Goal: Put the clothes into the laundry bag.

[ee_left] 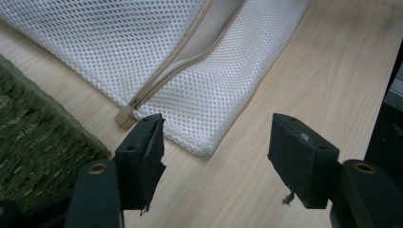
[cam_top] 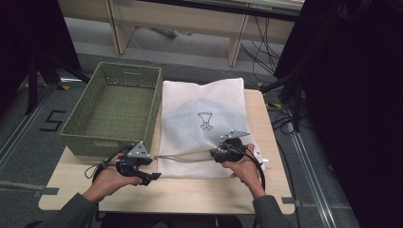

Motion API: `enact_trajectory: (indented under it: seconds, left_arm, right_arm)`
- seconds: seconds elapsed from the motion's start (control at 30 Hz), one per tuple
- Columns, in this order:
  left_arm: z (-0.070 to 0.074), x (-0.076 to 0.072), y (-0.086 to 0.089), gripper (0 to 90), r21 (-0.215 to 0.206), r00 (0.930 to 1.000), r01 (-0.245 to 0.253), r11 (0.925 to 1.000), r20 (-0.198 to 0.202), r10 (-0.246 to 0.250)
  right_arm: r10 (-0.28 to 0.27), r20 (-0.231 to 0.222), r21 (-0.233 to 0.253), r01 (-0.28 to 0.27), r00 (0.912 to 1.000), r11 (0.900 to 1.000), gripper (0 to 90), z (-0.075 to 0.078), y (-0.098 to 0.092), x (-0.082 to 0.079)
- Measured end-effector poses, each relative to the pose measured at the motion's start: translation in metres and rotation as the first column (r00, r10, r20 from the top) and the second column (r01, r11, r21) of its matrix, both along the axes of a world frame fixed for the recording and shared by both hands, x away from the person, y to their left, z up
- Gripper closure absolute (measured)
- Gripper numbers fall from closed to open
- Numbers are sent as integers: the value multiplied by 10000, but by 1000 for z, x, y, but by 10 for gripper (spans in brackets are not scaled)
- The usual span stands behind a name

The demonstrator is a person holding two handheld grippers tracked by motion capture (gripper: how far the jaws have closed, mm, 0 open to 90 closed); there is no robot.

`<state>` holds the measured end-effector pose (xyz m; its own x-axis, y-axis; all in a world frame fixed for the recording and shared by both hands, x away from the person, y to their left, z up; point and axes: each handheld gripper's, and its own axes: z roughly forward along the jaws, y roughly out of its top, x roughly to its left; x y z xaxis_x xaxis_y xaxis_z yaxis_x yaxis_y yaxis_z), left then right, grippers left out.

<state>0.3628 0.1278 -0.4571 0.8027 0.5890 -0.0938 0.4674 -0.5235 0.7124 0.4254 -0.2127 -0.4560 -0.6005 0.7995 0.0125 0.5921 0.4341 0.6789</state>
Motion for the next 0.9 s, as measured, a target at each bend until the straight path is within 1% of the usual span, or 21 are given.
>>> enact_trajectory:
  seconds: [0.03,0.07,0.1,0.13,0.17,0.2,0.27,0.3,0.33,0.37,0.4,0.43,0.47,0.53,0.57,0.6,0.63,0.73,0.83,0.87,0.9]
  left_arm:
    - [1,0,1,353,68,9999,61,10000,84,-62]
    - [1,0,2,350,104,9999,96,9999,136,-97]
    - [1,0,2,345,70,9999,40,10000,103,-41]
    - [0,0,2,341,25,9999,54,10000,116,-54]
    - [0,0,2,336,6,9999,39,10000,135,-39]
    - [0,0,2,329,5,9999,29,10000,160,-30]
    - [0,-1,3,317,-11,9998,-45,10000,169,45]
    - [0,0,4,313,40,9996,4,10000,274,-5]
    - [0,-1,5,308,18,9996,-117,9999,265,116]
    - [0,-1,6,303,43,9994,-27,10000,348,25]
    - [-1,-1,6,301,-84,9995,-140,9999,276,142]
    - [-1,-2,6,297,-68,9994,-169,9998,287,171]
    - [-1,-2,7,295,7,9992,-101,9999,377,101]
    - [-1,-2,8,292,-40,9991,-97,9999,404,98]
    - [-1,-2,9,291,-56,9991,-104,9999,411,106]
    - [-1,-2,9,289,-70,9990,-110,9999,426,113]
    - [-1,-3,9,287,-98,9988,-111,9999,469,115]
    - [-1,-3,10,283,-80,9987,-128,9999,484,132]
    - [-2,-4,11,281,-187,9987,-181,9997,472,190]
    - [-2,-4,12,281,-176,9987,-171,9997,482,179]
    - [-1,-4,12,280,-62,9982,-98,9999,594,102]
  right_arm:
    - [-178,-209,186,182,9996,9997,435,2,1,-3]
    - [-206,-74,366,208,9998,9991,425,2,1,-5]
    - [-132,-125,319,136,9998,9994,419,4,0,-6]
    - [41,228,228,-46,9997,9997,414,4,-2,-6]
    - [-121,538,547,91,9985,9985,408,2,0,-7]
    - [-86,-10,482,87,10000,9988,404,6,-2,-10]
    - [-63,-178,648,74,9998,9979,396,9,-2,-12]
    - [100,201,644,-113,9997,9979,388,8,-4,-11]
    - [115,182,677,-127,9998,9976,376,9,-5,-13]
    - [123,271,670,-141,9996,9977,368,10,-6,-14]
    - [139,320,671,-160,9994,9976,364,10,-7,-15]
    - [170,393,667,-196,9991,9976,360,11,-8,-15]
    - [141,373,749,-168,9992,9971,355,11,-9,-17]
    - [68,512,955,-117,9987,9954,351,11,-10,-20]
    - [196,521,880,-242,9985,9958,349,12,-12,-20]
    - [232,576,968,-287,9981,9949,347,12,-13,-22]
    - [140,357,1108,-179,9993,9937,345,14,-13,-24]
    - [198,558,1171,-262,9982,9928,337,15,-15,-28]
    - [159,511,1238,-221,9986,9921,328,15,-18,-32]
    - [32,427,1347,-89,9991,9908,327,14,-18,-35]
    - [74,518,1336,-143,9986,9909,327,14,-19,-36]
